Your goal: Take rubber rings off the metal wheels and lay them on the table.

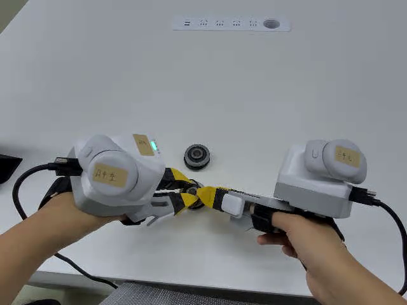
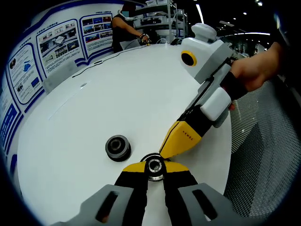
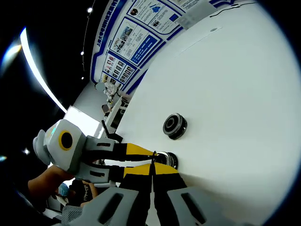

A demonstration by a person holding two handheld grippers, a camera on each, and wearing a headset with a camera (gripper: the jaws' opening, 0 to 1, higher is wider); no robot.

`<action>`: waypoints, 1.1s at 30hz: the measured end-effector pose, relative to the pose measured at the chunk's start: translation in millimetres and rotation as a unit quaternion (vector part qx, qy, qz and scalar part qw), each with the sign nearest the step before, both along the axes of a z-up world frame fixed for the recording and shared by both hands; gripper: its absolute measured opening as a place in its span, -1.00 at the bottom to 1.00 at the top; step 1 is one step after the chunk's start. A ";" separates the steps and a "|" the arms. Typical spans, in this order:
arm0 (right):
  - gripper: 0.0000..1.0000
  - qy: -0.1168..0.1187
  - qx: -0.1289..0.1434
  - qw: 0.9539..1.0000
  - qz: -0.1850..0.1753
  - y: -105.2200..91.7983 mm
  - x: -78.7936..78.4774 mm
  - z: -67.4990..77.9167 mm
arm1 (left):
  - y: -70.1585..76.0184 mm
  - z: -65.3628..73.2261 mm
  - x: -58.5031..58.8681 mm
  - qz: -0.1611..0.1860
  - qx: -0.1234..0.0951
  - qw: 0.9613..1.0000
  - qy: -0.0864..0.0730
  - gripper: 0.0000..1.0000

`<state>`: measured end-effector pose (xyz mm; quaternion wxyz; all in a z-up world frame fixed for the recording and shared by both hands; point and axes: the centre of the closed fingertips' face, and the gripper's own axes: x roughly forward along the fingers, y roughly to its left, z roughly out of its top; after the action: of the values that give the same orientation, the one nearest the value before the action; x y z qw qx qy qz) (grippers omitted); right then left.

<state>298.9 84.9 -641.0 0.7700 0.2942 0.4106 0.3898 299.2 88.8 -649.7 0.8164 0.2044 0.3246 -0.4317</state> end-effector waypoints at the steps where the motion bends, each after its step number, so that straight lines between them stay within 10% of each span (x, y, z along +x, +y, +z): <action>1: -0.97 0.001 0.002 1.000 -0.001 0.0 -0.1 0.3 | -0.2 1.6 -0.7 0.000 -0.003 1.000 -0.001 -0.78; 23: -0.97 0.014 0.044 0.999 -0.028 -7.8 3.1 20.8 | 15.9 29.6 1.4 0.039 -0.025 0.998 -0.032 -0.59; 33: -0.97 0.020 0.032 0.993 -0.108 -53.6 27.6 15.6 | 12.5 24.3 4.8 0.037 -0.022 0.999 -0.029 -0.59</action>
<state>326.4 31.3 -625.4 0.7893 0.3692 0.3787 0.3119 303.9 101.3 -625.4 0.8453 0.1866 0.2982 -0.4021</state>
